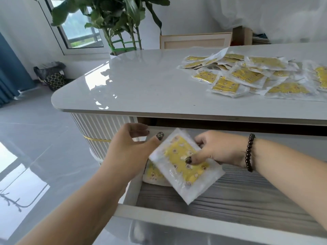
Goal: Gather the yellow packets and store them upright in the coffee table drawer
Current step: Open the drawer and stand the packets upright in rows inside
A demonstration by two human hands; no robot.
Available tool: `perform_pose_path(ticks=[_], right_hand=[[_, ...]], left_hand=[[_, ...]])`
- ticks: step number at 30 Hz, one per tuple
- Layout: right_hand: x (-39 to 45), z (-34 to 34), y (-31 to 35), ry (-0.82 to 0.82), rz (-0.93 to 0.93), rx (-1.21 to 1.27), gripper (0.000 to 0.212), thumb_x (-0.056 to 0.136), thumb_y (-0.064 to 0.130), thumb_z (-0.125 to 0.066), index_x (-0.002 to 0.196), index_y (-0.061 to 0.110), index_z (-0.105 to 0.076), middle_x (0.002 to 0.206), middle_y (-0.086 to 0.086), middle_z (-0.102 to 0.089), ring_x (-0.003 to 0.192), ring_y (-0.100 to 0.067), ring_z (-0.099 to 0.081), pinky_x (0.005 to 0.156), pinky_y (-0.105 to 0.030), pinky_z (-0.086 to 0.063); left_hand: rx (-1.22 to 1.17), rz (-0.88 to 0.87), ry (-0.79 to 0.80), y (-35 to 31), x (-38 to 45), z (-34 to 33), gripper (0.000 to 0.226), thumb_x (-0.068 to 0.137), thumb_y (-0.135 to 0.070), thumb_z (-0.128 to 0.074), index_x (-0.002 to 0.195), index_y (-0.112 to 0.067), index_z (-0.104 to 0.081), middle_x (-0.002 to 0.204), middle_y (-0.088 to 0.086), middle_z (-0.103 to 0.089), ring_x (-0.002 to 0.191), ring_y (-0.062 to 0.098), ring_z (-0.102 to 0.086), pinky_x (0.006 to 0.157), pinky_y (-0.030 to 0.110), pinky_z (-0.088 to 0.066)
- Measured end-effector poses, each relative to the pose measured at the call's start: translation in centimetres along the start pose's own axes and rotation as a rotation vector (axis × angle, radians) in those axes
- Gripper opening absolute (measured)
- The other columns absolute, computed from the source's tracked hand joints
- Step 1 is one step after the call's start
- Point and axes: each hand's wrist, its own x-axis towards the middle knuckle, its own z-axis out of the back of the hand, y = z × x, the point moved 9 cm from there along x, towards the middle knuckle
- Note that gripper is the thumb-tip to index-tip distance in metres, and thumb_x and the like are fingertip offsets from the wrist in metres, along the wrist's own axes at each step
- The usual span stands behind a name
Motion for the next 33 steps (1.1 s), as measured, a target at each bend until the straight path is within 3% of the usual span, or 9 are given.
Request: perform_pose_path(ticks=[3, 9, 12, 17, 20, 23, 27, 30, 33], right_hand=[[0.4, 1.6, -3.9, -0.065, -0.236, 0.026, 0.028, 0.08, -0.003, -0.068, 0.105, -0.011, -0.059, 0.098, -0.025, -0.07, 0.09, -0.037, -0.069, 0.086, -0.05, -0.055], [0.7, -1.7, -7.0, 0.077, -0.397, 0.31, 0.006, 0.087, -0.005, -0.058, 0.09, -0.002, -0.063, 0.077, -0.016, -0.073, 0.064, -0.025, -0.072, 0.066, -0.035, -0.058], [1.8, -2.7, -7.0, -0.003, -0.401, 0.399, 0.009, 0.088, -0.005, -0.056, 0.093, 0.0, -0.062, 0.074, -0.015, -0.072, 0.06, -0.024, -0.071, 0.064, -0.036, -0.059], [3.5, -1.6, -8.3, -0.233, -0.372, 0.332, 0.049, 0.077, 0.004, -0.071, 0.122, -0.001, -0.051, 0.117, -0.018, -0.063, 0.104, -0.031, -0.064, 0.095, -0.045, -0.051], [3.6, -1.7, -8.5, -0.284, -0.366, 0.409, 0.034, 0.082, 0.001, -0.066, 0.113, -0.002, -0.053, 0.112, -0.019, -0.066, 0.095, -0.03, -0.068, 0.09, -0.042, -0.054], [4.0, -1.5, -8.2, -0.303, -0.345, 0.274, 0.034, 0.08, 0.006, -0.068, 0.109, -0.004, -0.054, 0.11, -0.016, -0.066, 0.097, -0.029, -0.067, 0.09, -0.043, -0.054], [3.7, -0.5, -6.8, -0.322, -0.301, -0.141, 0.037, 0.081, 0.028, -0.07, 0.106, 0.005, -0.053, 0.097, -0.005, -0.061, 0.087, -0.02, -0.063, 0.076, -0.029, -0.054], [3.0, 0.3, -5.6, -0.375, -0.264, -0.364, 0.053, 0.079, 0.042, -0.071, 0.112, 0.007, -0.048, 0.089, -0.001, -0.052, 0.066, -0.01, -0.048, 0.05, -0.022, -0.038], [2.5, 0.9, -5.5, -0.417, -0.27, -0.361, 0.065, 0.076, 0.044, -0.073, 0.116, 0.006, -0.038, 0.081, 0.002, -0.042, 0.062, -0.007, -0.04, 0.047, -0.022, -0.03]], left_hand=[[-0.052, 0.008, -0.021, 0.2, 0.2, 0.3, 0.035, 0.083, -0.024, -0.073, 0.116, -0.024, -0.059, 0.11, -0.013, -0.063, 0.092, 0.002, -0.061, 0.078, 0.023, -0.049], [-0.049, 0.029, 0.019, 0.4, 0.1, 0.1, 0.037, 0.083, -0.016, -0.071, 0.117, -0.025, -0.059, 0.108, -0.014, -0.064, 0.103, 0.01, -0.062, 0.089, 0.032, -0.051], [-0.059, 0.041, 0.039, 0.6, 0.1, -0.1, 0.036, 0.084, -0.014, -0.07, 0.116, -0.025, -0.059, 0.109, -0.012, -0.066, 0.102, 0.01, -0.063, 0.087, 0.032, -0.053], [-0.069, 0.041, 0.065, 0.5, 0.1, -0.5, 0.035, 0.084, -0.011, -0.068, 0.114, -0.026, -0.059, 0.108, -0.011, -0.067, 0.098, 0.01, -0.064, 0.08, 0.028, -0.053], [-0.071, 0.043, 0.087, 0.6, 0.0, -0.7, 0.035, 0.083, -0.01, -0.069, 0.113, -0.026, -0.059, 0.107, -0.01, -0.068, 0.101, 0.012, -0.064, 0.084, 0.031, -0.053], [-0.073, 0.046, 0.106, 0.6, 0.0, -0.9, 0.035, 0.083, -0.009, -0.069, 0.113, -0.025, -0.06, 0.107, -0.008, -0.068, 0.103, 0.014, -0.065, 0.084, 0.032, -0.052], [-0.066, 0.044, 0.129, 0.5, -0.2, -1.2, 0.032, 0.083, -0.007, -0.068, 0.11, -0.024, -0.062, 0.106, -0.007, -0.07, 0.103, 0.014, -0.066, 0.089, 0.036, -0.053], [-0.062, 0.043, 0.137, 0.4, -0.3, -1.3, 0.03, 0.083, -0.005, -0.067, 0.107, -0.024, -0.064, 0.103, -0.006, -0.071, 0.101, 0.016, -0.067, 0.089, 0.038, -0.054], [-0.057, 0.042, 0.146, 0.3, -0.4, -1.5, 0.027, 0.084, -0.004, -0.066, 0.102, -0.025, -0.066, 0.102, -0.005, -0.072, 0.101, 0.016, -0.068, 0.091, 0.04, -0.054]])
